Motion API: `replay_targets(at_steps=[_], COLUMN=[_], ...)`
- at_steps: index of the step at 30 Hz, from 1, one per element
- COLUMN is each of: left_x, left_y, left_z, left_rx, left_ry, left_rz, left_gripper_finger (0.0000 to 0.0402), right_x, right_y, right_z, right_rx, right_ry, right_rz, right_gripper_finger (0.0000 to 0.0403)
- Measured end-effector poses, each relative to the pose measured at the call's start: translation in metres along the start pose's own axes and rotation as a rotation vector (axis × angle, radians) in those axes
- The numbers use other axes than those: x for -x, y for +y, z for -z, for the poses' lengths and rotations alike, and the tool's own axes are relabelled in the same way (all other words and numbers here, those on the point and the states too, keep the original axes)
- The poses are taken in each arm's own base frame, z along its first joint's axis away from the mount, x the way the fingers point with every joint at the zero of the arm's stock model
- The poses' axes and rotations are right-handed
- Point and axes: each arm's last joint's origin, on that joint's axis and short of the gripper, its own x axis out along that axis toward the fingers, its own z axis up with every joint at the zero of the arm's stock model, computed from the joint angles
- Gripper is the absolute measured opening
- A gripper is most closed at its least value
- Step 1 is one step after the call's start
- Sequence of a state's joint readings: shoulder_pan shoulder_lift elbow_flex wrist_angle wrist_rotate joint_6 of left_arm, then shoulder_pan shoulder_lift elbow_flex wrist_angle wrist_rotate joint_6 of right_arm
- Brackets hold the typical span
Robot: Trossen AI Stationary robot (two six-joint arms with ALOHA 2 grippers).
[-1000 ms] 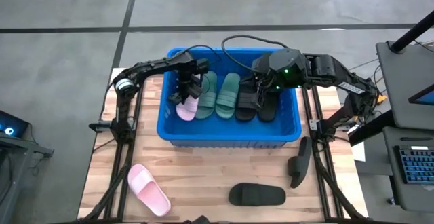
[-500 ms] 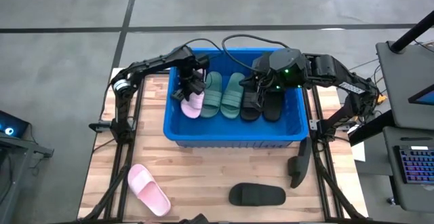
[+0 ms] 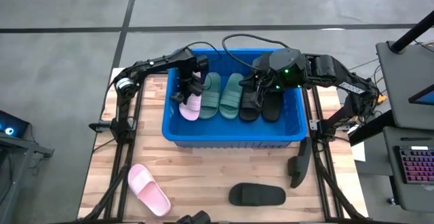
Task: Pick and place slides into bin
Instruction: Put the pink slipper into the blue bin
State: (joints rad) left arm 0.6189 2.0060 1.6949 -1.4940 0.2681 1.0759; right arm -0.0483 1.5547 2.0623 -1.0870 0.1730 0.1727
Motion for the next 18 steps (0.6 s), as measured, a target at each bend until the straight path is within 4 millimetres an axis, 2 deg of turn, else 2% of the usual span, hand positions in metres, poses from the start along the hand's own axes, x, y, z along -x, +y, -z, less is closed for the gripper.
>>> replay_targets(at_steps=[10,14,18], left_x=[0.002,0.014,0.042], left_y=[-0.002,-0.012,-0.031], left_z=[0.001,-0.001,-0.003], left_rx=[-0.005,-0.014,-0.016], left_ry=[0.011,0.042,-0.005], left_rz=[-0.016,-0.062,-0.142], left_gripper_finger=[0.0,0.0,0.0], right_x=[0.0,0.0,0.0], right_y=[0.001,0.001,0.0], right_z=[0.0,0.0,0.0], right_rx=[-0.001,-0.001,-0.001], right_ry=[0.002,0.002,0.001], right_rz=[-0.002,-0.002,-0.002], right_gripper_finger=[0.0008,0.0008,0.0008])
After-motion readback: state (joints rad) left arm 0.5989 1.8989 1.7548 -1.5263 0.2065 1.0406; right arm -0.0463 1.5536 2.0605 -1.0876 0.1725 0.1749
